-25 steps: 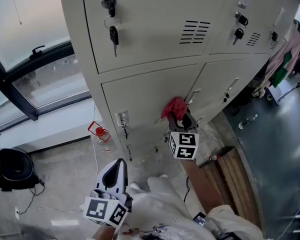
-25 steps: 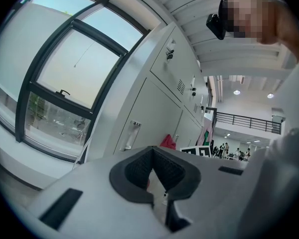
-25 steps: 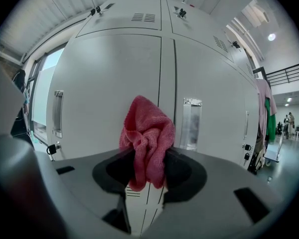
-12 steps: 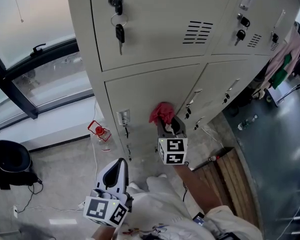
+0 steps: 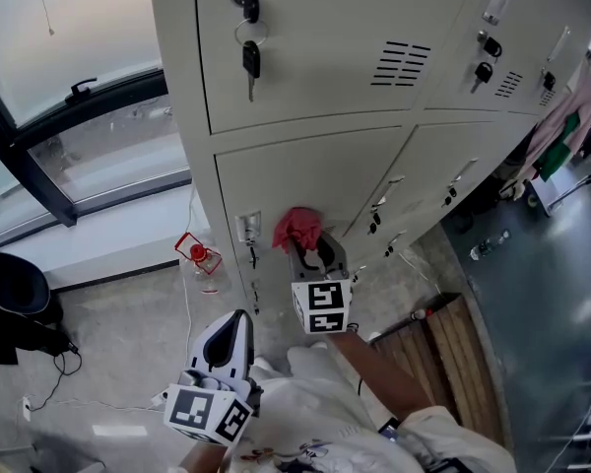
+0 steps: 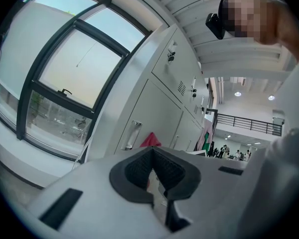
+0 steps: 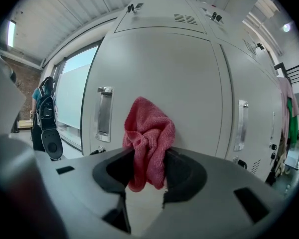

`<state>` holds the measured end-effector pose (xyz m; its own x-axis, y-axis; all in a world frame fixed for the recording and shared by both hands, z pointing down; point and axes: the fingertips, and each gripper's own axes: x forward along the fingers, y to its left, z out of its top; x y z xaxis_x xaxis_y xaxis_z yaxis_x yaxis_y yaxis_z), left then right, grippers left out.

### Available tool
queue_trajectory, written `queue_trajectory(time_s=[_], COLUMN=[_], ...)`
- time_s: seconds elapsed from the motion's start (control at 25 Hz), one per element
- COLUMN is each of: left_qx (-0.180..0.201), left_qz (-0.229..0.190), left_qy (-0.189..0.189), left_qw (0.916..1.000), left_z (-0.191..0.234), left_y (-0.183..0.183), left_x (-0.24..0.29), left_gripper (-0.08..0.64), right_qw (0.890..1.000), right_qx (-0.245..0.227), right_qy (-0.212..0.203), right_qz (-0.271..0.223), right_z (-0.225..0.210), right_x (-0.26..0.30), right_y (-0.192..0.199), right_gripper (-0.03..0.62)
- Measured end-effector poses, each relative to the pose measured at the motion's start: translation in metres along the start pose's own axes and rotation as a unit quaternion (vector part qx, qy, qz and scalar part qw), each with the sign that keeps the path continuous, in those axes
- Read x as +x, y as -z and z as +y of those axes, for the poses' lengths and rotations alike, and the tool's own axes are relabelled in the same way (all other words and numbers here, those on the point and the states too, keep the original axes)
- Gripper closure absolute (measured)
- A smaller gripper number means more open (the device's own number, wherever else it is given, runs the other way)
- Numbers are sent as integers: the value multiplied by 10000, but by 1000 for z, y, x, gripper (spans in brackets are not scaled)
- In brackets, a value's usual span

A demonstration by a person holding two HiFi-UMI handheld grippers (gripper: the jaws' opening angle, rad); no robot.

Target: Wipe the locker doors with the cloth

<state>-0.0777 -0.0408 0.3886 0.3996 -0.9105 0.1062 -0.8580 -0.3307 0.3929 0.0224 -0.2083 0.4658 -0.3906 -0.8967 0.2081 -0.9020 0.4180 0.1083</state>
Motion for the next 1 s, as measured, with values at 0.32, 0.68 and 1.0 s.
queue_trajectory(time_s=[0.32, 0.68, 1.0], left_qx=[-16, -55, -42], left_qz=[0, 11, 34], left_qy=[-7, -39, 10], left_qw=[10000, 10000, 10000], left_z=[-2, -3, -6], left_y=[2, 4, 5], left_x=[0, 0, 7], left_gripper=[557, 557, 557], right_qw=[9990, 9935, 9926], right_qx=[-130, -815, -845], right_qy=[-412, -720, -810], right_qz=[-127, -343, -325], right_z=[45, 86, 82], right_x=[1, -2, -1], right_y=[-13, -28, -24], right_gripper=[430, 431, 436])
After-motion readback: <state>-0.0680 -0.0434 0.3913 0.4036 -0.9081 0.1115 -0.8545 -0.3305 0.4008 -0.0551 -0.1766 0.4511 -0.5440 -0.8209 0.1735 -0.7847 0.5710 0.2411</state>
